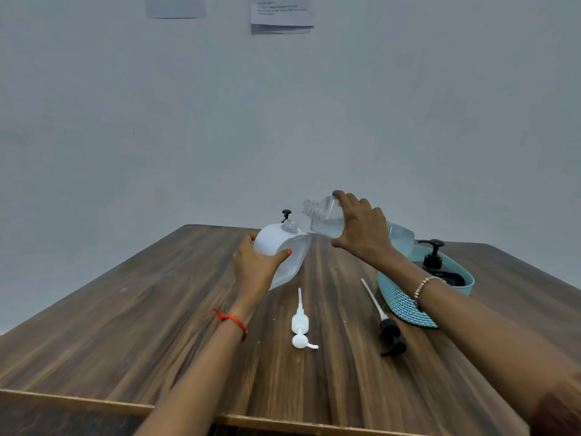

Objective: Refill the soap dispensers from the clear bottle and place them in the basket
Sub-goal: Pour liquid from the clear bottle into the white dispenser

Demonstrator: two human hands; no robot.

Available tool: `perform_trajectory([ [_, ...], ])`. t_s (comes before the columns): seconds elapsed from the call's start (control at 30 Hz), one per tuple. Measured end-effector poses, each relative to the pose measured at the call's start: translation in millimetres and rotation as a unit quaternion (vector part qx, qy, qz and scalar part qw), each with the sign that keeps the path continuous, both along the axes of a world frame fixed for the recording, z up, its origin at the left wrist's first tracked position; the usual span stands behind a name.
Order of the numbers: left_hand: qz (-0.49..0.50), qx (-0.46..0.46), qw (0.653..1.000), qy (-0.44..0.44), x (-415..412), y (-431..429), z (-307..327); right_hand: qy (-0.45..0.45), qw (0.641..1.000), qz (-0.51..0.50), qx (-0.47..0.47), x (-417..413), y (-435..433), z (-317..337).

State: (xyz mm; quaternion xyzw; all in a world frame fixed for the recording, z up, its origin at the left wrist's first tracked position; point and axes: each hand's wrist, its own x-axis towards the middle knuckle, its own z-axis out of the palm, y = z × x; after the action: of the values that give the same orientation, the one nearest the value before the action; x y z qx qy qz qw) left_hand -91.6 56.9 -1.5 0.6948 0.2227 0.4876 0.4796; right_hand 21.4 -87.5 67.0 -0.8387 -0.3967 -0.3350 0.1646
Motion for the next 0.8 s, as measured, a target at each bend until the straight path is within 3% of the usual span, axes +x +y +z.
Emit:
perform_trajectory([
  [0.8, 0.006, 0.011, 1.0, -0.016, -4, -15, 5, -0.064, 0.995, -0.029, -0.074, -6, -4, 2],
])
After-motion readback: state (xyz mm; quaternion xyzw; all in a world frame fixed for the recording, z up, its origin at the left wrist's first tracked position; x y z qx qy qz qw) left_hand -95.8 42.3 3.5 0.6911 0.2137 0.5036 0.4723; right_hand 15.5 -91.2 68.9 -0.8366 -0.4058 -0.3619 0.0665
